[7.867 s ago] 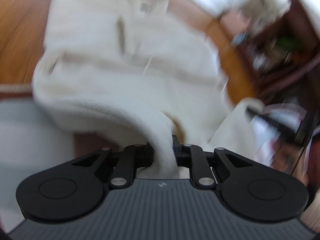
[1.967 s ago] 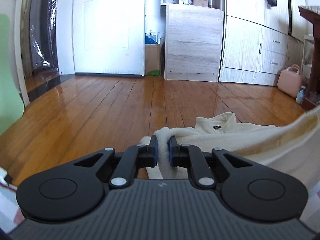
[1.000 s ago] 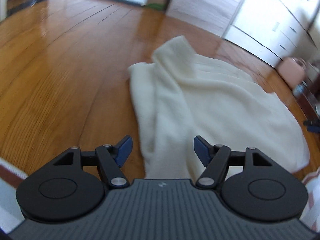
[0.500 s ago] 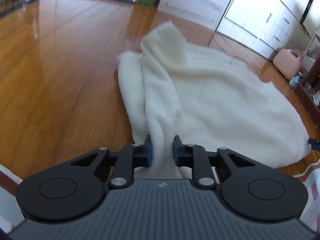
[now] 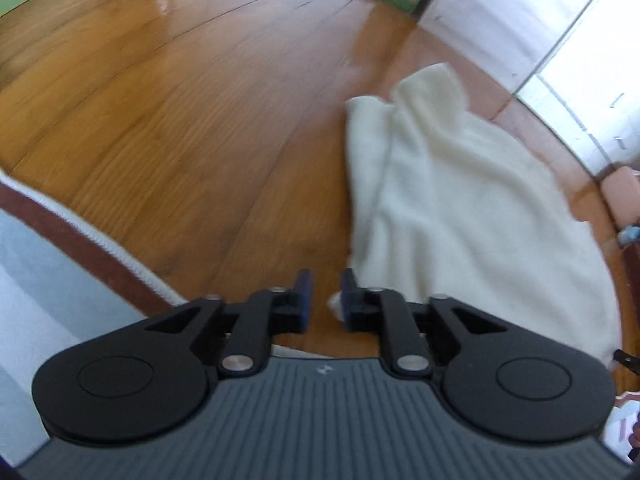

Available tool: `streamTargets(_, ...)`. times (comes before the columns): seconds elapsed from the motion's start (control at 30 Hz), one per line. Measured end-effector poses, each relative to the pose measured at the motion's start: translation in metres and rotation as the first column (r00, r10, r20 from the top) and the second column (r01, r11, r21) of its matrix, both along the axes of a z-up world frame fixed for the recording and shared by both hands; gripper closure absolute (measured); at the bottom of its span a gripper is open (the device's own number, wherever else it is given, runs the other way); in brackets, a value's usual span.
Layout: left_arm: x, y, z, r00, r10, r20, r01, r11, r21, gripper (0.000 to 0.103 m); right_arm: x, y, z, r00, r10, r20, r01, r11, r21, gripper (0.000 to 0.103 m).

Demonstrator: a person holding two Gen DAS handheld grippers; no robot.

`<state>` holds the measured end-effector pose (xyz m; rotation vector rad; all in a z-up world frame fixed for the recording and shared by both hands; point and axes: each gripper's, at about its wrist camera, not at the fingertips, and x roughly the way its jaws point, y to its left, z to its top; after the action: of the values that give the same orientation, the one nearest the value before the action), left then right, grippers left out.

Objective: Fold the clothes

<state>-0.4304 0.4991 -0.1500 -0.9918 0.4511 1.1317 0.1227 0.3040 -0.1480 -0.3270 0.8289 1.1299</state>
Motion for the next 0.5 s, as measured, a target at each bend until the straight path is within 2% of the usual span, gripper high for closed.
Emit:
streamTargets(0.03, 0.001, -0.001, 0.000, 0.999, -0.016, 0.039, 0.016, 1.000, -0.017, 0.070, 0.002, 0.000, 0.000, 1.000, -0.016, -0.015, 0.016, 1.000, -0.011, 0.085)
streamTargets(0.1, -0.001, -0.003, -0.007, 0.986, -0.015, 0.168, 0.027, 0.997, -0.071, 0.067, 0.007, -0.003, 0.000, 0.995, -0.076, -0.063, 0.074, 0.997, -0.033, 0.067)
streamTargets(0.13, -0.002, -0.004, -0.012, 0.973, -0.010, 0.232, 0.033, 0.995, -0.097, 0.066, 0.010, -0.008, 0.000, 0.989, -0.110, -0.097, 0.108, 0.994, -0.032, 0.064)
streamTargets(0.2, -0.001, 0.000, -0.022, 0.945, 0.007, 0.328, 0.043, 0.989, -0.144, 0.057, 0.017, -0.021, -0.004, 0.966, -0.167, -0.199, 0.166, 0.986, -0.021, 0.060)
streamTargets(0.23, 0.006, 0.002, -0.030, 0.935, 0.014, 0.356, 0.050, 0.984, -0.169, 0.046, 0.021, -0.026, -0.007, 0.947, -0.193, -0.258, 0.194, 0.981, -0.021, 0.057)
streamTargets(0.27, 0.012, 0.005, -0.038, 0.924, 0.022, 0.383, 0.057, 0.979, -0.194, 0.041, 0.025, -0.032, -0.011, 0.918, -0.225, -0.325, 0.228, 0.973, -0.031, 0.047)
streamTargets(0.33, 0.020, 0.006, -0.051, 0.911, 0.064, 0.407, 0.040, 0.970, -0.241, 0.042, 0.031, -0.043, -0.021, 0.838, -0.275, -0.472, 0.292, 0.956, -0.038, 0.043)
streamTargets(0.43, 0.024, 0.001, -0.055, 0.879, 0.091, 0.468, 0.033, 0.967, -0.251, 0.041, 0.033, -0.052, -0.035, 0.697, -0.283, -0.659, 0.348, 0.937, -0.034, 0.033)
streamTargets(0.5, 0.029, 0.003, -0.053, 0.889, 0.103, 0.446, 0.001, 0.974, -0.225, 0.039, 0.031, -0.052, -0.043, 0.639, -0.279, -0.717, 0.363, 0.931, -0.038, 0.031)
